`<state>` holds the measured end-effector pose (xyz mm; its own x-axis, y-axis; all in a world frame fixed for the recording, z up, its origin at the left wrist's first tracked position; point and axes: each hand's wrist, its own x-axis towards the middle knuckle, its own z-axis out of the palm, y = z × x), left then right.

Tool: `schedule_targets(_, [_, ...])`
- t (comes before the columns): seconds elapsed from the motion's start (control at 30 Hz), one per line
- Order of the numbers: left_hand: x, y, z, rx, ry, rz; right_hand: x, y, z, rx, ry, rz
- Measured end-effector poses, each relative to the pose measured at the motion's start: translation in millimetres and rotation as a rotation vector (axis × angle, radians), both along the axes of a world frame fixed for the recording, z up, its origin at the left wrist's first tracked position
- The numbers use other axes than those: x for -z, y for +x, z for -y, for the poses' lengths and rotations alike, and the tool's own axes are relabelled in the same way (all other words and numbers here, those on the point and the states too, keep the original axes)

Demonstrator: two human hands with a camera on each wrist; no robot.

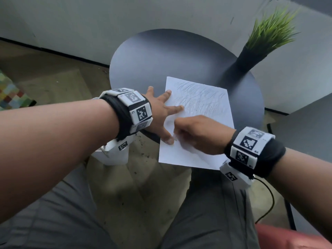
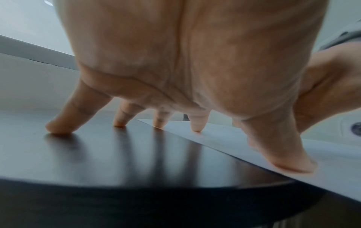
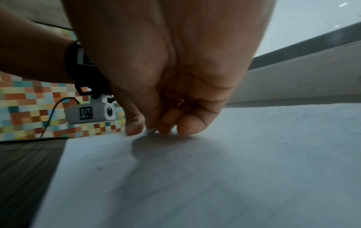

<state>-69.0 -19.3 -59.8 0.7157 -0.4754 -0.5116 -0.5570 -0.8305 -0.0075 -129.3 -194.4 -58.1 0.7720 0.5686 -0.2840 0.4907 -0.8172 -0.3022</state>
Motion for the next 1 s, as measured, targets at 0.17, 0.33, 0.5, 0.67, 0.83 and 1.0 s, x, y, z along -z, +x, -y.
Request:
schedule_targets(0.17, [0.2, 1.3, 2.5, 0.006, 0.013, 0.006, -6.0, 18.7, 17.0, 0.296, 0.027, 0.090])
schedule_targets(0.33, [1.4, 3.9, 4.6, 0.008, 0.020, -0.009, -5.3, -2.5, 1.0, 0.001, -0.003, -0.047])
schedule_targets(0.5, [-1.2, 3.5, 6.8, -0.004, 0.022, -0.027, -4.0, 16.2, 22.2, 0.312, 0.042, 0.107])
schedule_targets(0.67, [-4.0, 2.4, 7.8, 0.007, 0.040, -0.030, -4.5, 6.6, 9.1, 0.024, 0.039, 0.074])
schedule_targets(0.83, [-8.9, -0.4, 9.9, -0.010, 0.040, -0.030, 1.2, 23.4, 47.6, 0.508, 0.165, -0.044])
schedule_targets(1.0, [-5.3, -8.1, 14.9, -0.036, -0.019, -0.027, 1.0, 23.1, 41.3, 0.506, 0.105, -0.060])
